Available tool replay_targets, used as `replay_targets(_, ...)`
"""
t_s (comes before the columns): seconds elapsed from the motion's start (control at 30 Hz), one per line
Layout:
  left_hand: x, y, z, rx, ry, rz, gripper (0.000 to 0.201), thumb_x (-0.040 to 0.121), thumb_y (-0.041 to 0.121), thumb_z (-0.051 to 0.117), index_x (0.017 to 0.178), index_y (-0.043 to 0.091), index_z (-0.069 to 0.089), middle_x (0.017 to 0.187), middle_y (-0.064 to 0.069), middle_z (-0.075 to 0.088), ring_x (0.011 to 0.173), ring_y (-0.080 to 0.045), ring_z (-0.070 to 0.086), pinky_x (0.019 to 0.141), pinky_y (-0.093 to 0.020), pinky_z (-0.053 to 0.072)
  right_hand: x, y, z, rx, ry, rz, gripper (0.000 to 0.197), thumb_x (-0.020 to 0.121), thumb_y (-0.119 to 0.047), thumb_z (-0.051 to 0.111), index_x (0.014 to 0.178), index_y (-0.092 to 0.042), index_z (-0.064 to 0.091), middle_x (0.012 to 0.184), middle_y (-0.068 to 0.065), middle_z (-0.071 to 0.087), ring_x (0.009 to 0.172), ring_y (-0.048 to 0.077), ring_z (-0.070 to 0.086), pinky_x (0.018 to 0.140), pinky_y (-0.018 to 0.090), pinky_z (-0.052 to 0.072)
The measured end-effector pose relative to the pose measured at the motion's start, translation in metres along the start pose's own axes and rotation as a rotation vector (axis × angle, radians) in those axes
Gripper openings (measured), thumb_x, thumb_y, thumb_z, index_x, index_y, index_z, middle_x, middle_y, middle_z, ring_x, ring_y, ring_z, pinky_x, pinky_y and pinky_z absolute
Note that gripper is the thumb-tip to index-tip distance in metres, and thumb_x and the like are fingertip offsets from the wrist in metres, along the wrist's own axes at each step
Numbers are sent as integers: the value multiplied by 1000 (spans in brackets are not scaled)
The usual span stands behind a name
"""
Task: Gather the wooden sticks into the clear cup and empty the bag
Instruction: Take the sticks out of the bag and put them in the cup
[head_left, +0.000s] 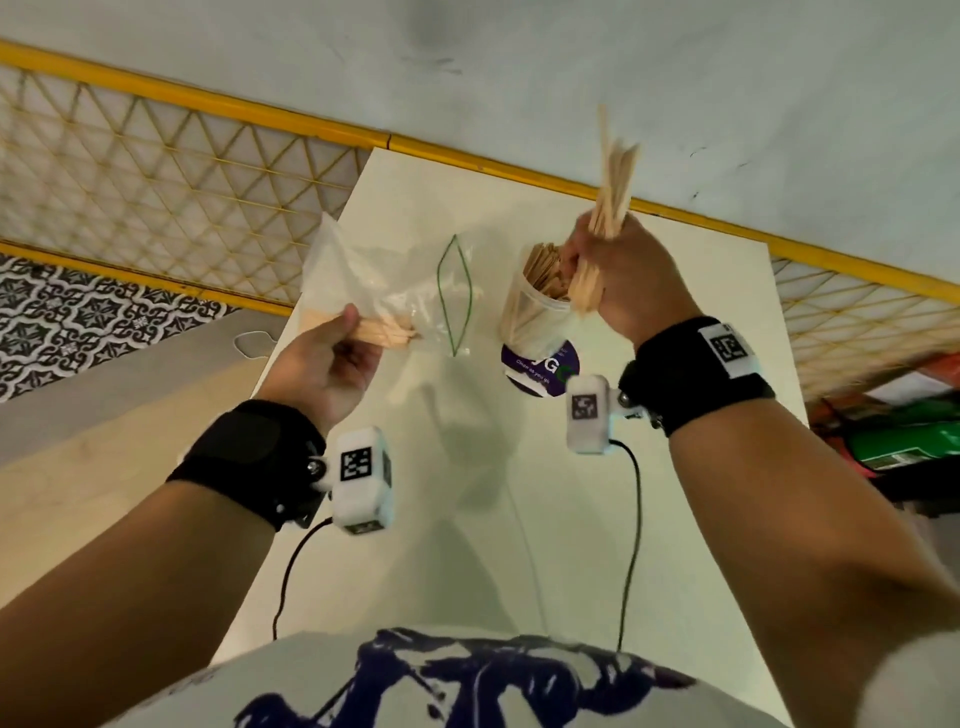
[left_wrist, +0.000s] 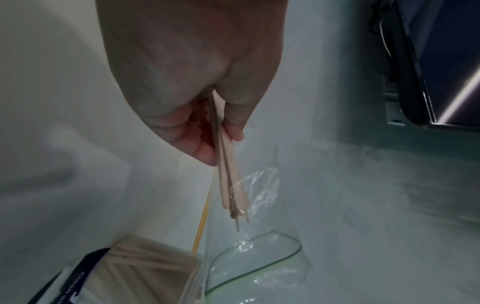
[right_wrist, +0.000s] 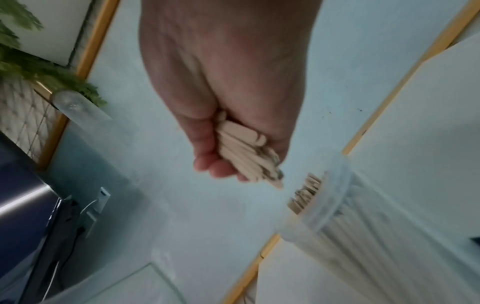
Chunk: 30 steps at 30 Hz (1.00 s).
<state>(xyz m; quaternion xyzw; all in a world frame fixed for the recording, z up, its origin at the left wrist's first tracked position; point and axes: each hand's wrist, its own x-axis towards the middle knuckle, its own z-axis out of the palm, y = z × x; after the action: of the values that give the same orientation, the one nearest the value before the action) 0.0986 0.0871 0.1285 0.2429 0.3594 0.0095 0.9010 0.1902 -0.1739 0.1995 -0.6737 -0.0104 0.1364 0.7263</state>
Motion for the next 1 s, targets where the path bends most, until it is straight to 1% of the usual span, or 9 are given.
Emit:
replay_targets(0.13, -1, 0, -12, 48, -4, -16, 9, 88, 7, 59, 80, 11, 59, 71, 1, 65, 66, -5, 62, 55, -17, 54, 37, 1, 16, 69, 309, -168, 11, 90, -4, 52, 88, -14, 49, 75, 6, 58, 70, 22, 56, 66, 32, 47)
replay_targets(0.33, 3, 11, -28, 89, 44, -4, 9, 88, 8, 59, 80, 12, 57, 62, 3, 66, 57, -3, 63, 53, -16, 53, 69, 30, 22, -97, 427, -73, 25, 65, -7, 67, 83, -20, 55, 85, 12, 67, 76, 23, 60, 77, 36, 51)
replay_targets(0.47, 8, 19, -32, 96, 56, 16, 9, 89, 9, 59, 82, 13, 58, 63, 4, 67, 59, -3, 64, 52, -16, 52, 72, 37, 23, -299, 473, -91, 23, 81, -9, 63, 99, -21, 55, 85, -1, 69, 69, 8, 58, 70, 20, 46)
replay_targets(0.53, 11, 21, -32, 87, 53, 11, 8, 89, 9, 60, 82, 13, 59, 64, 4, 68, 60, -3, 65, 52, -17, 52, 68, 39, 25, -523, 477, -130, 23, 92, -17, 54, 115, -19, 57, 101, -2, 67, 83, 5, 61, 73, 11, 43)
replay_targets(0.63, 15, 22, -30, 70, 54, 3, 7, 88, 9, 61, 82, 13, 59, 67, 4, 67, 60, -4, 65, 51, -18, 53, 54, 46, 26, -971, 380, -205, 42, 101, -35, 36, 136, -14, 48, 137, 7, 53, 129, 21, 48, 106, 29, 34)
replay_targets(0.77, 19, 18, -24, 73, 33, -3, 8, 88, 9, 61, 81, 13, 59, 75, 2, 63, 64, -5, 61, 49, -19, 52, 39, 63, 26, -1554, 54, -76, 53, 101, -41, 28, 138, -6, 44, 151, 16, 35, 146, 35, 19, 118, 51, 9)
replay_targets(0.87, 18, 14, -16, 70, 10, -2, 13, 89, 7, 60, 78, 14, 59, 74, 2, 60, 66, -6, 56, 50, -18, 53, 15, 51, 38, -1252, 236, -425, 29, 96, -29, 48, 112, -14, 67, 124, 7, 63, 125, 25, 49, 110, 39, 35)
replay_targets(0.93, 15, 10, -11, 37, -20, -19, 13, 89, 6, 59, 79, 14, 59, 71, 3, 61, 60, -4, 59, 50, -18, 52, -10, 41, 57, -900, 157, -296, 16, 92, -24, 57, 94, -21, 72, 98, -5, 71, 94, 12, 64, 87, 22, 48)
replay_targets(1.0, 9, 5, -2, 52, -86, -37, 11, 90, 6, 58, 82, 13, 59, 71, 3, 61, 56, -4, 60, 49, -18, 51, -31, 40, 79, -581, -63, -41, 16, 86, -14, 63, 84, -27, 73, 94, -6, 74, 85, 11, 69, 85, 26, 54)
